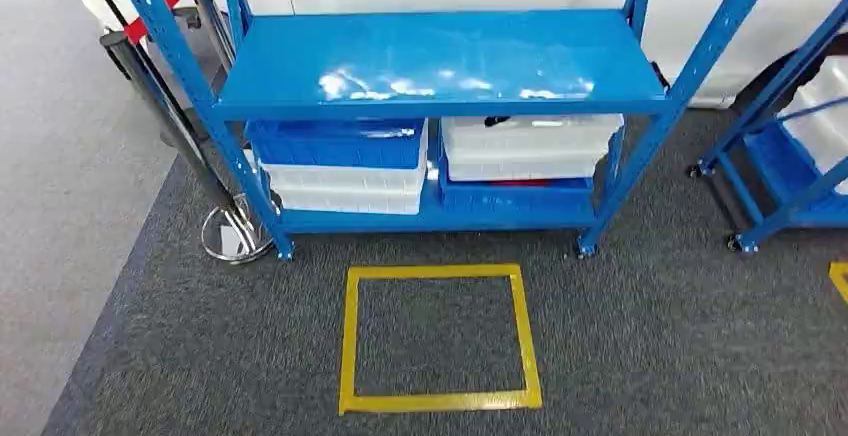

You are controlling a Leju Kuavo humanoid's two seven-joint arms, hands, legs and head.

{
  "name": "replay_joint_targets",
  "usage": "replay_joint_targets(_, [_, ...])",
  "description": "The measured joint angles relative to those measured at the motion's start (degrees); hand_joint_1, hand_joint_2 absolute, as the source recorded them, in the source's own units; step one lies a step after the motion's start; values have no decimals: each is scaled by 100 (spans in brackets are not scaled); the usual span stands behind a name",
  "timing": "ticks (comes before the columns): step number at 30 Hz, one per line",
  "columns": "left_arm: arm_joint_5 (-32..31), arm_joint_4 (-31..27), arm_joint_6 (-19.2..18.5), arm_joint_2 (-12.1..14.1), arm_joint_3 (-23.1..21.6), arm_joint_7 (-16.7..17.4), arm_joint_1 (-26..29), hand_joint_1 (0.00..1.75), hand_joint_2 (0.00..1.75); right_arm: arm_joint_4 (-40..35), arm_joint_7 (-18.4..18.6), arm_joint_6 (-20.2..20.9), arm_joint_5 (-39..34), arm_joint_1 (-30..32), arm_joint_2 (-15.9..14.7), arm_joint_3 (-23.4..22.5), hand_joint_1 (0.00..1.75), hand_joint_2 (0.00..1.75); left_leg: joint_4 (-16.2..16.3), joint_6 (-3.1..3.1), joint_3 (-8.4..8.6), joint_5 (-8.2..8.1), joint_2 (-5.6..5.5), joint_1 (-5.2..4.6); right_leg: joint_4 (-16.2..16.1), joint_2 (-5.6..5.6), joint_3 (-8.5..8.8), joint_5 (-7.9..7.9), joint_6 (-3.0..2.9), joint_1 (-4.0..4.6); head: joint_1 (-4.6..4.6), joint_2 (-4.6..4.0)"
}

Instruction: Take the parts from the cabinet and place them on the table.

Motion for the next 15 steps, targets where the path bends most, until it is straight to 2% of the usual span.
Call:
replay_joint_targets(1, [0,0,2,0,2,-2,3,0,0,0,-2,0,9,9,0,0,0,0,-59,85,55,-35,-15,12,165,-12,15,163,68,-1,13,-2])
replay_joint_targets(2, [0,0,2,-2,2,-2,-16,0,0,-2,4,0,11,-8,0,0,0,0,-84,144,191,-48,-31,4,301,-22,0,237,103,-16,0,-2])
replay_joint_targets(3, [0,-2,2,-2,2,-4,-20,0,0,-2,4,2,13,-17,0,2,0,0,-134,196,292,-83,-24,14,523,-100,-66,264,101,-27,36,0])
replay_joint_targets(4, [-2,-2,2,-2,2,-6,-29,0,0,-2,2,2,29,-50,0,2,0,0,-145,250,369,-129,-12,8,872,-210,-278,259,92,-15,48,0])
replay_joint_targets(5, [-15,-2,2,-2,4,-4,-37,0,0,-2,2,2,31,-74,0,4,0,0,-151,282,416,-194,-3,-1,1256,-263,-578,98,73,-4,65,2])
replay_joint_targets(7, [-22,-2,2,-2,7,-4,-37,0,0,-2,0,2,35,-72,-11,4,0,0,-157,312,543,-324,41,-27,1762,-278,-1081,-405,71,29,81,0])
replay_joint_targets(8, [-28,-2,2,-2,7,-4,-35,0,0,-2,7,2,35,-66,-15,2,0,0,-157,308,643,-408,52,-39,1820,-279,-1264,-589,70,48,81,0])
replay_joint_targets(9, [-35,-2,2,-2,9,-4,-29,0,0,-2,7,2,33,-45,-20,0,0,0,-157,301,755,-498,70,-45,1701,-284,-1353,-612,54,68,85,0])
replay_joint_targets(10, [-35,-2,2,-2,9,-4,-8,0,0,-2,7,4,33,-33,-20,0,0,0,-158,295,885,-592,97,-53,1437,-303,-1376,-486,15,94,83,0])
replay_joint_targets(11, [-37,-2,2,-7,11,-4,9,0,0,-2,4,6,33,-30,-22,0,0,0,-158,271,1003,-686,95,-62,1093,-319,-1370,-196,-27,118,87,0])
replay_joint_targets(12, [-44,-2,0,-9,11,-4,13,0,0,-2,4,9,35,1,-24,0,0,0,-167,257,1068,-775,132,-65,724,-358,-1375,337,-75,153,85,0])
replay_joint_targets(13, [-59,6,2,-28,13,0,19,0,0,-2,0,9,44,47,-30,0,0,0,-145,249,1183,-861,159,-83,428,-438,-1479,1060,-160,203,88,0])
replay_joint_targets(14, [-68,0,2,-31,15,0,-12,0,0,2,4,11,50,51,-31,0,0,0,-188,207,1192,-929,167,-117,445,-466,-1438,899,-162,210,95,0])
replay_joint_targets(15, [-63,-2,4,-31,15,2,-41,0,0,-2,4,17,50,18,-33,0,0,0,-285,172,1297,-1005,189,-128,438,-396,-1383,896,-177,222,100,0])
